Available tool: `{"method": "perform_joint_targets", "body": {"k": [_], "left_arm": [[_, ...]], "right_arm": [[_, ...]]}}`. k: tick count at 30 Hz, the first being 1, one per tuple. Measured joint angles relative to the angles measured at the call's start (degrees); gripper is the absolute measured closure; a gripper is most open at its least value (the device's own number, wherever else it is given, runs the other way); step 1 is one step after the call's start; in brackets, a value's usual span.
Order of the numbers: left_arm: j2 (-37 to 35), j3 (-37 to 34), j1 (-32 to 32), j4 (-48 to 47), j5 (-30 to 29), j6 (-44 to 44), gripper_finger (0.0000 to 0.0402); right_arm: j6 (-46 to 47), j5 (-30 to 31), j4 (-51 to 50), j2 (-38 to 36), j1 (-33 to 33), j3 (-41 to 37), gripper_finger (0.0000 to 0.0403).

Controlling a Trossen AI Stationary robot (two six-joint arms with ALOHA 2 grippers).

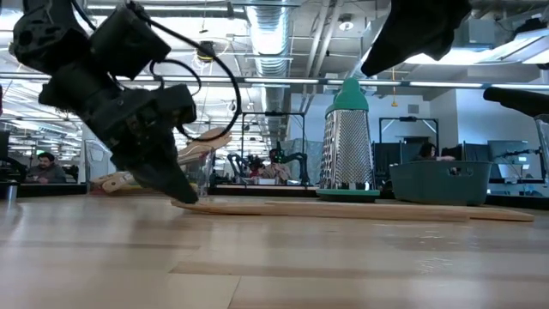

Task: Pick & Place Kitchen Items
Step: Put the bottom wooden slotted spoon into the left transparent bin

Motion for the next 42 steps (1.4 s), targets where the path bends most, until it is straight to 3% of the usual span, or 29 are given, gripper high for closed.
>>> {"method": "perform_joint_targets", "body": {"k": [8, 16, 23, 30, 35, 42], "left_arm": [[2.02, 0.14, 0.02, 0.92, 0.06, -0.95, 0.0399], [2.06, 0.11, 0.02, 0.59, 0.06, -1.08, 0.0399], [2.10, 0.05, 0.02, 0.30, 0.06, -0.86, 0.0399], [2.15, 0.01, -0.04, 0.15, 0.06, -0.73, 0.0399], [2.17, -0.02, -0.04, 0.15, 0.06, -0.22, 0.0399], [2.20, -0.06, -0.04, 0.15, 0.06, -0.16, 0.0399]], "right_arm": [[0.00, -2.13, 0.00, 0.00, 0.00, 0.00, 0.0403], [-3.33, -16.10, -0.11, 0.00, -1.68, 0.00, 0.0397], [-12.07, -19.44, -1.41, 0.00, -5.65, 0.00, 0.0320], [-16.61, -19.50, -13.55, 0.00, -9.31, 0.00, 0.0231], [-16.59, -20.25, -9.84, -0.02, -11.24, -2.97, 0.0208], [-16.59, -24.39, -0.51, 0.00, -12.76, -11.14, 0.0206]]}}
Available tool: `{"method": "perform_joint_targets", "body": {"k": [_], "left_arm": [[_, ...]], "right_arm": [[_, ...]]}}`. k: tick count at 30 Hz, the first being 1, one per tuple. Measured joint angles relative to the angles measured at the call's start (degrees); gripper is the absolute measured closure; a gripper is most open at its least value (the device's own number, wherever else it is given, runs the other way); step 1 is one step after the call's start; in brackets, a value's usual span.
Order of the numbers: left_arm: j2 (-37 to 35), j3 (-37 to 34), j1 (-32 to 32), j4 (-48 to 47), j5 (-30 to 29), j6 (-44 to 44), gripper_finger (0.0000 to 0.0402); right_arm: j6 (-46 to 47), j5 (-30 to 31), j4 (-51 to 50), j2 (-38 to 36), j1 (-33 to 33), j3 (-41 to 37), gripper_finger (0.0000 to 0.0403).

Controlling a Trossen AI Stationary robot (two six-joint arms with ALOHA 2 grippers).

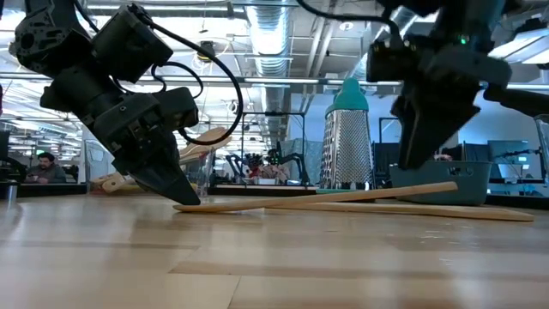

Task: Pick & Place Kitchen Items
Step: Put the bottom wooden slotted spoon into the left transparent bin

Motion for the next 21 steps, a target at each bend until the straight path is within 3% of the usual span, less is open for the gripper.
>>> {"method": "perform_joint_targets", "body": {"k": [21], "left_arm": [[0.01, -0.04, 0.00, 0.24, 0.02, -0.07, 0.0399]], "right_arm": [[-0.02, -5.40, 14.10, 0.24, -2.76, -9.55, 0.0204]]}}
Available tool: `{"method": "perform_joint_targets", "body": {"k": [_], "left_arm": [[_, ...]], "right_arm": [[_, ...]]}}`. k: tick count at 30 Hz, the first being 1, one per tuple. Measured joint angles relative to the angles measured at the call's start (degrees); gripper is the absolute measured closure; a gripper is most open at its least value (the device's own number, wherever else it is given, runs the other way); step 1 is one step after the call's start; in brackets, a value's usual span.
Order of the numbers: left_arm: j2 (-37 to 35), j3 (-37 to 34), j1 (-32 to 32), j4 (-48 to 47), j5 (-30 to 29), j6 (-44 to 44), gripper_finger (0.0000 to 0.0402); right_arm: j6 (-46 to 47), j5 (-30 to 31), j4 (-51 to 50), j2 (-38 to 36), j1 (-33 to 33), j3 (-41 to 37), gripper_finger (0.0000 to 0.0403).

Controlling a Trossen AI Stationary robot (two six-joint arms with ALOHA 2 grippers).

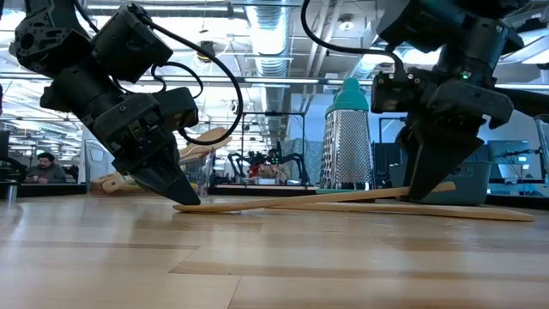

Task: Pick & Place Kitchen Items
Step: Put the bottom wooden slotted spoon into the left transparent bin

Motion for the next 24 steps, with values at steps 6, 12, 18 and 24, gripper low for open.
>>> {"method": "perform_joint_targets", "body": {"k": [6, 12, 18, 24], "left_arm": [[0.00, 0.00, 0.00, 0.06, 0.02, -0.02, 0.0399], [0.02, 0.00, 0.00, 0.27, 0.06, -0.04, 0.0399], [0.02, -0.02, 0.00, 0.44, -0.24, -0.04, 0.0399], [0.07, -0.02, 0.06, 0.56, -0.93, 0.06, 0.0399]], "right_arm": [[0.01, -0.19, 1.73, 2.68, -0.16, 0.15, 0.0213], [-0.01, 0.28, 2.37, 5.70, -0.28, 0.43, 0.0239], [-0.64, -0.07, 2.28, 4.27, -0.26, 0.31, 0.0292], [-0.64, -1.93, 2.26, 1.74, -0.13, 0.17, 0.0320]]}}
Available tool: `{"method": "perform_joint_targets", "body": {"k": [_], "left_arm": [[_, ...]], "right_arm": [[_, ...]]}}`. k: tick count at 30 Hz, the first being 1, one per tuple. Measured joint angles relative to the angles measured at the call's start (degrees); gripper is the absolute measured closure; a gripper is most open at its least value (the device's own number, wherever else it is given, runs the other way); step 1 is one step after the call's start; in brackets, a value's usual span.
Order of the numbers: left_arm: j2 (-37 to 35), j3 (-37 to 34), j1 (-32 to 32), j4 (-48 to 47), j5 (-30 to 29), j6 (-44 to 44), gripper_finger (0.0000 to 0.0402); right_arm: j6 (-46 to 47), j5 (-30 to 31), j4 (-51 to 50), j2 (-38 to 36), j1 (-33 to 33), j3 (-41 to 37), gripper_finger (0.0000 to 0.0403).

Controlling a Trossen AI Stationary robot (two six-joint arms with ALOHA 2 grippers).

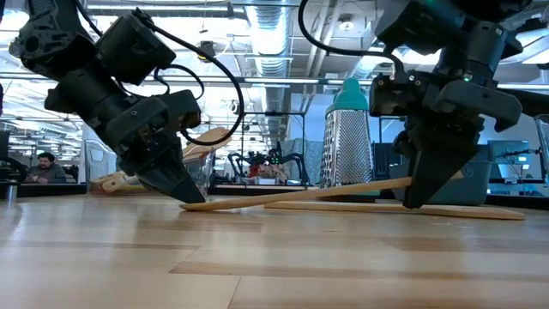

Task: Pick & Place Kitchen Items
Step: Put the bottom wooden slotted spoon into the left transparent bin

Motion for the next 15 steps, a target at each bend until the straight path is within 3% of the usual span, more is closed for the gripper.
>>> {"method": "perform_joint_targets", "body": {"k": [8, 15], "left_arm": [[-2.44, -0.33, -0.01, 0.91, -0.92, 2.43, 0.0399], [-17.21, -0.20, -1.43, 2.41, -0.59, 7.99, 0.0399]], "right_arm": [[1.37, 0.75, -0.51, -0.05, -0.11, -0.02, 0.0316], [1.27, 0.79, -0.28, -0.07, -0.09, -0.02, 0.0321]]}}
